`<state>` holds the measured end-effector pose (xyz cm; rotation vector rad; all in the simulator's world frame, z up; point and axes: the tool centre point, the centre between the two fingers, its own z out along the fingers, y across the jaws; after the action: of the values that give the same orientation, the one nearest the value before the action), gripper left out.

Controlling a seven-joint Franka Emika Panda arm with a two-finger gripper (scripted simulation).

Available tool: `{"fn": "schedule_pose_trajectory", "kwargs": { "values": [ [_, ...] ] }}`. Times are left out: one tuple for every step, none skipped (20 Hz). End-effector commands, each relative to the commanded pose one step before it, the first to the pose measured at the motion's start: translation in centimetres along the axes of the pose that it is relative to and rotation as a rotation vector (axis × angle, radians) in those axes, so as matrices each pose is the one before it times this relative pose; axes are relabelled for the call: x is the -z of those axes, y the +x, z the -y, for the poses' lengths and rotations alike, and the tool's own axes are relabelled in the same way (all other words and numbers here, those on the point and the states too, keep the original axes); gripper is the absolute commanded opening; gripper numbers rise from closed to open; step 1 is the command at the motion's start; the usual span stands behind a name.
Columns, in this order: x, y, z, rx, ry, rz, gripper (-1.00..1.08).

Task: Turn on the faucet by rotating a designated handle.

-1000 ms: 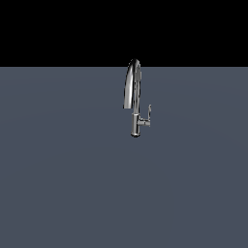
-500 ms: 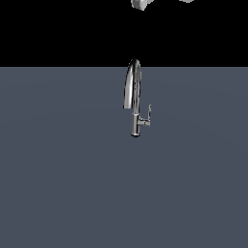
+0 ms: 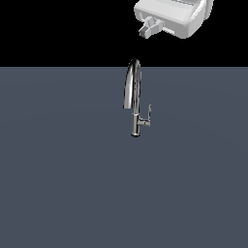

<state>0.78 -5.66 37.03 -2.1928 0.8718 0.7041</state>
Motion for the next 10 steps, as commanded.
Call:
{"fn": "schedule_pose_trajectory", "kwargs": {
  "values": [
    [-0.07,1.952,0.033,-0.04615,0.0488,0.03795,-1.0],
    [-0.026,0.792,0.019,-0.01898,0.01978,0.01532,-1.0],
    [-0.026,0.803,0.019,-0.01928,0.02009,0.01556,-1.0],
    [-0.026,0.816,0.019,-0.01961,0.02043,0.01581,-1.0],
    [-0.027,0.828,0.02,-0.01995,0.02077,0.01608,-1.0],
    [-0.026,0.843,0.02,-0.02033,0.02116,0.01636,-1.0],
    [-0.027,0.858,0.021,-0.02073,0.02156,0.01666,-1.0],
    [-0.027,0.874,0.021,-0.02117,0.02199,0.01699,-1.0],
    [-0.028,0.892,0.022,-0.02164,0.02246,0.01733,-1.0],
    [-0.028,0.912,0.022,-0.02215,0.02296,0.01771,-1.0]
  ]
}}
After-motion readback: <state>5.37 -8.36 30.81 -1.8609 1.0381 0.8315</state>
